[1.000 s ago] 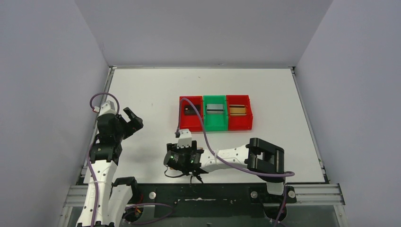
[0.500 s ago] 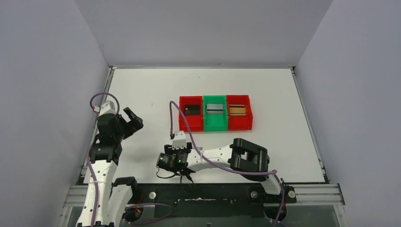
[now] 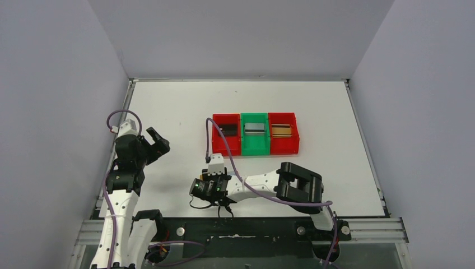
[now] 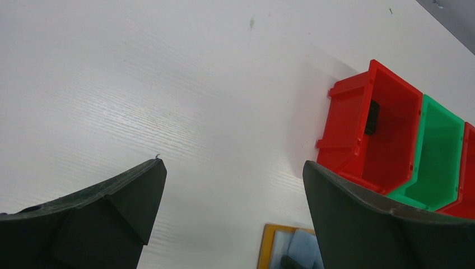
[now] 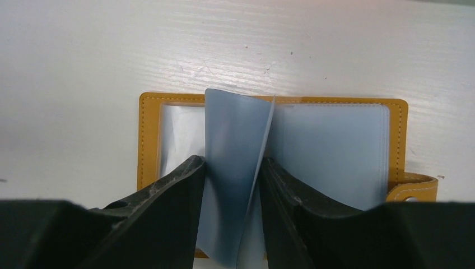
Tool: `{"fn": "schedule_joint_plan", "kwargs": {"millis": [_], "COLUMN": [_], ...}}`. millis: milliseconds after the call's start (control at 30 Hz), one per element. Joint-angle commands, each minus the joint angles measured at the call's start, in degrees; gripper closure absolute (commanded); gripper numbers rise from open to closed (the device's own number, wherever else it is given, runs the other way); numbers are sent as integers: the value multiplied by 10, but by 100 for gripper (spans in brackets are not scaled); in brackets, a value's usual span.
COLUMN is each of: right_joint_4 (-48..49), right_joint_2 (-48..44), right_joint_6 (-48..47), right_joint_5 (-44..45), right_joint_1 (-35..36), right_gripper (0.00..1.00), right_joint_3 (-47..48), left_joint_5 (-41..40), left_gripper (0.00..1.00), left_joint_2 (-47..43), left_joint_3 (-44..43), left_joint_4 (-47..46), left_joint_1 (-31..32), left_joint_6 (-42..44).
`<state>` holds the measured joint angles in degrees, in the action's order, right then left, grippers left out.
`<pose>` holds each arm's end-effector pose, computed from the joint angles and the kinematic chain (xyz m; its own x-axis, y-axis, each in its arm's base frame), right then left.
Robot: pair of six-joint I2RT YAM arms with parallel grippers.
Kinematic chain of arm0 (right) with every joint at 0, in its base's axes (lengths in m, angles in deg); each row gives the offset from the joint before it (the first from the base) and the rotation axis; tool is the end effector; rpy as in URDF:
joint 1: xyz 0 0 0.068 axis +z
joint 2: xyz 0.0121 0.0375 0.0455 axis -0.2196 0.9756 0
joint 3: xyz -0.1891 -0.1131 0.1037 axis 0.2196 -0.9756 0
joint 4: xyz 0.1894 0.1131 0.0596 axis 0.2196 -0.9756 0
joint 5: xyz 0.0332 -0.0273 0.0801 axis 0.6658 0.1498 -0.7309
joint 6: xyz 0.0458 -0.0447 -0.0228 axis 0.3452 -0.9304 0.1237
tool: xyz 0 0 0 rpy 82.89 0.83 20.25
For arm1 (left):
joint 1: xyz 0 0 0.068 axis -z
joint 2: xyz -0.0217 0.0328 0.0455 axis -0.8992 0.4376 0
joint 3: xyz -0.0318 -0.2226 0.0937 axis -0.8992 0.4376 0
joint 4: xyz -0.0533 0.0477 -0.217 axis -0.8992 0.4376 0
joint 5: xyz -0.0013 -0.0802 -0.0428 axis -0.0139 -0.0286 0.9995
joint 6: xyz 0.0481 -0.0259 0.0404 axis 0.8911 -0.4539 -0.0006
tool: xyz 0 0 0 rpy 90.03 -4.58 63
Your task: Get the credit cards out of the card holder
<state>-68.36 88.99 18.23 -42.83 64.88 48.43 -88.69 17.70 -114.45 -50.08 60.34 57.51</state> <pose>0.1108 0.3506 0.1262 -0.7443 -0.0069 -0.6678 -0.1326 0.9815 0.1377 0.1672 0.0105 0.2459 -0.4206 -0.5243 -0.7404 -0.3103 0.8500 -0.4256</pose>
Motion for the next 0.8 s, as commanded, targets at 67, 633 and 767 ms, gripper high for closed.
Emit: {"fn": "schedule_joint_plan", "kwargs": {"millis": [67, 633, 767], "right_joint_4": [-23, -43, -47], "right_joint_2": [0, 7, -36], "right_joint_6": [-26, -57, -81], "right_joint_5": [-24, -29, -13], "right_joint_1": [-4, -1, 1], "right_gripper": [49, 42, 25], "right_joint_3": [22, 51, 64], "left_joint_5": [4, 5, 5], "left_gripper": [4, 4, 4], "left_joint_2": [-9, -10, -4], "left_joint_3": [-6, -6, -9], "left_joint_4": [-20, -20, -14], "left_joint_1": [4, 4, 5], "left_joint_6": [1, 2, 6]}}
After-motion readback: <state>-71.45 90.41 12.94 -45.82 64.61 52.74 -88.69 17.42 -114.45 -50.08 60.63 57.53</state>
